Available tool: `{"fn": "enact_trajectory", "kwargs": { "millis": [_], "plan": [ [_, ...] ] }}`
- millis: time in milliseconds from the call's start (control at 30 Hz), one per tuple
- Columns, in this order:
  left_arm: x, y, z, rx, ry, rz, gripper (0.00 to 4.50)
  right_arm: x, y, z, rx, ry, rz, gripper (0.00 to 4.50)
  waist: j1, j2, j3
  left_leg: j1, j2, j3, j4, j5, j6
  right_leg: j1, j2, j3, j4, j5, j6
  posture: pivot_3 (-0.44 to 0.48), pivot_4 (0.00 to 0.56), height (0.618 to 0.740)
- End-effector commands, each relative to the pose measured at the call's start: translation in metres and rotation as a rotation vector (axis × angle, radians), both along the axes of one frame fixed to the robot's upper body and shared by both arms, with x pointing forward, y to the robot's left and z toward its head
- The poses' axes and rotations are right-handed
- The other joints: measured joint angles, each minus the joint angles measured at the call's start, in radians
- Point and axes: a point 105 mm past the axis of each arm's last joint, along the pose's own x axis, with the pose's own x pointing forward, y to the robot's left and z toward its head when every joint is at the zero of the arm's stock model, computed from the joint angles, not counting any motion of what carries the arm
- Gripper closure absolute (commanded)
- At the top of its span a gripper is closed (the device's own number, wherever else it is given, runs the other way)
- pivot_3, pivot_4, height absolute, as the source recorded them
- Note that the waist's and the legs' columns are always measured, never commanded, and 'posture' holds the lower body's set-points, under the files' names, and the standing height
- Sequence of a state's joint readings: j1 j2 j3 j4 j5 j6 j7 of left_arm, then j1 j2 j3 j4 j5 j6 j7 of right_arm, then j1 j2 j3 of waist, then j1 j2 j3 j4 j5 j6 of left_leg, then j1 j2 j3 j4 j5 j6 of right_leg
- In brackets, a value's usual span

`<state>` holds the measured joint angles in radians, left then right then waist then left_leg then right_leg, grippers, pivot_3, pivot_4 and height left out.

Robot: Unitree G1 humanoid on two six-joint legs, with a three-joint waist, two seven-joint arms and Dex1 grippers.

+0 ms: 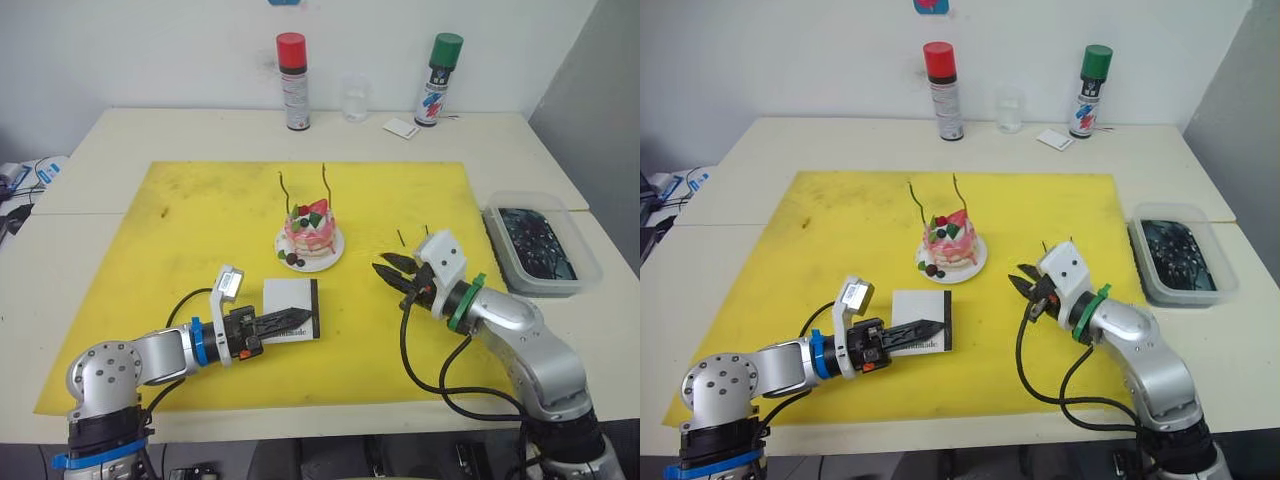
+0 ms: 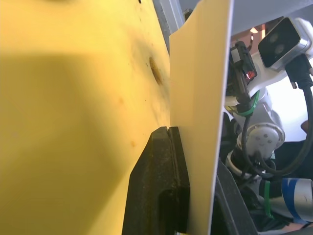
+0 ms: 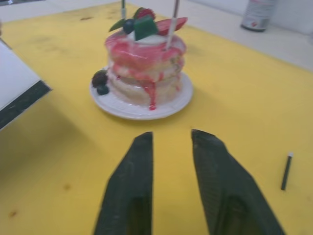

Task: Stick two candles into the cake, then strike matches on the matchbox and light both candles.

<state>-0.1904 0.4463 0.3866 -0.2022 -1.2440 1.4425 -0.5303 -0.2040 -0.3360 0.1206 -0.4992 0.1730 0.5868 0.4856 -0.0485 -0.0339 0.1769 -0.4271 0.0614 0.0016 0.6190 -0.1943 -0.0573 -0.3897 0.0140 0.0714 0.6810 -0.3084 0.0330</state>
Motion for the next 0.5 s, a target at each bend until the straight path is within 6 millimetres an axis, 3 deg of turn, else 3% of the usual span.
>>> {"fn": "enact_trajectory", "kwargs": {
  "millis": [33, 333, 500],
  "plan": [
    [0.003, -0.002, 0.008, 0.017, -0.055, -0.001, 4.50, 0.016, -0.009, 0.010, 0.004, -0.094, -0.128, 2.54, 0.000, 0.000, 0.000, 0.000, 0.000, 0.000, 0.000, 0.000, 0.000, 0.000, 0.000, 0.000, 0.000, 0.000, 0.000, 0.000, 0.150, 0.740],
    [0.004, -0.013, 0.020, 0.001, -0.107, -0.024, 4.50, 0.067, -0.022, -0.008, 0.014, -0.056, -0.402, 2.54, 0.001, 0.000, 0.000, 0.000, 0.000, 0.000, 0.000, 0.000, 0.000, 0.000, 0.000, 0.000, 0.000, 0.001, -0.002, 0.000, 0.150, 0.740],
    [0.002, -0.016, 0.021, -0.004, -0.108, -0.029, 4.50, 0.080, -0.027, -0.015, 0.040, -0.041, -0.458, 2.54, 0.001, 0.000, 0.000, -0.002, 0.000, 0.000, 0.000, 0.000, 0.000, -0.001, 0.000, -0.001, 0.000, 0.003, -0.005, 0.000, 0.150, 0.740]
  ]
}}
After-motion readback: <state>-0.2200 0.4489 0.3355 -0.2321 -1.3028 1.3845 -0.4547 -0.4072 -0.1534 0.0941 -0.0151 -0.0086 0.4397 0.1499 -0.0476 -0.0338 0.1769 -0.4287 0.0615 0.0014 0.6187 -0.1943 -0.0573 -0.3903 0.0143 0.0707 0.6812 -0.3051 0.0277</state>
